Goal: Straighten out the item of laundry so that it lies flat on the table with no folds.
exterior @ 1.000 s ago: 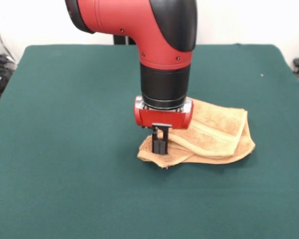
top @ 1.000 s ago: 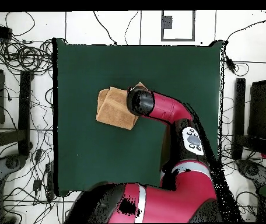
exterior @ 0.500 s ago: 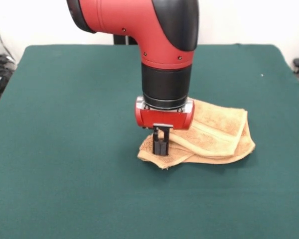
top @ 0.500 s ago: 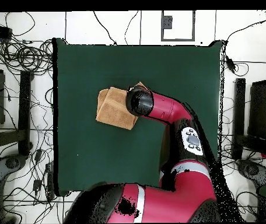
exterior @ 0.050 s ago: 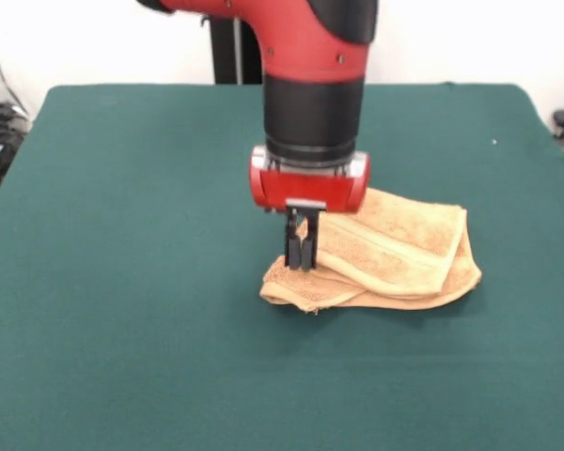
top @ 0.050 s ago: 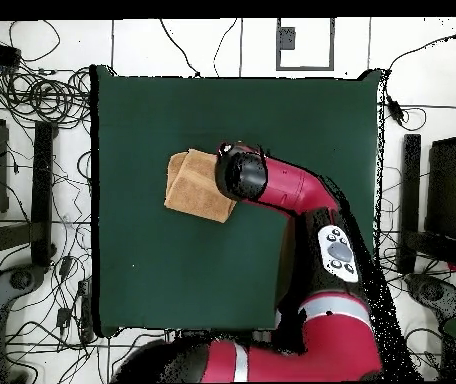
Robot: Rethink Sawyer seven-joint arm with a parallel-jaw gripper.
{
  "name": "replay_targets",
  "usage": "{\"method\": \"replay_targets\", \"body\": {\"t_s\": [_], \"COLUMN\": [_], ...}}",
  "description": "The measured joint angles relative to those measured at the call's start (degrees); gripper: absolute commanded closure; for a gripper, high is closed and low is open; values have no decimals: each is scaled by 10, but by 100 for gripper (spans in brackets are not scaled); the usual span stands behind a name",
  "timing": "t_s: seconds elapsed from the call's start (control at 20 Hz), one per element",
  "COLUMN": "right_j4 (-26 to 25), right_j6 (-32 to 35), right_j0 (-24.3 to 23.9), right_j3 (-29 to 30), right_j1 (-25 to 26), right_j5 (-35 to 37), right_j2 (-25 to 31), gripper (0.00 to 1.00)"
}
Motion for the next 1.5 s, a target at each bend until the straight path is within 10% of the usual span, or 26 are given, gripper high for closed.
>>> {"method": "replay_targets", "body": {"t_s": [0.95,1.5], "right_j4": [44,96], "right_j6": [3,57], "right_j0": [-49,2], "right_j3": [128,53], "right_j1": [-154,-99], "right_j5": [-7,-3], "right_j2": [-10,-107], "gripper": [100,100]}}
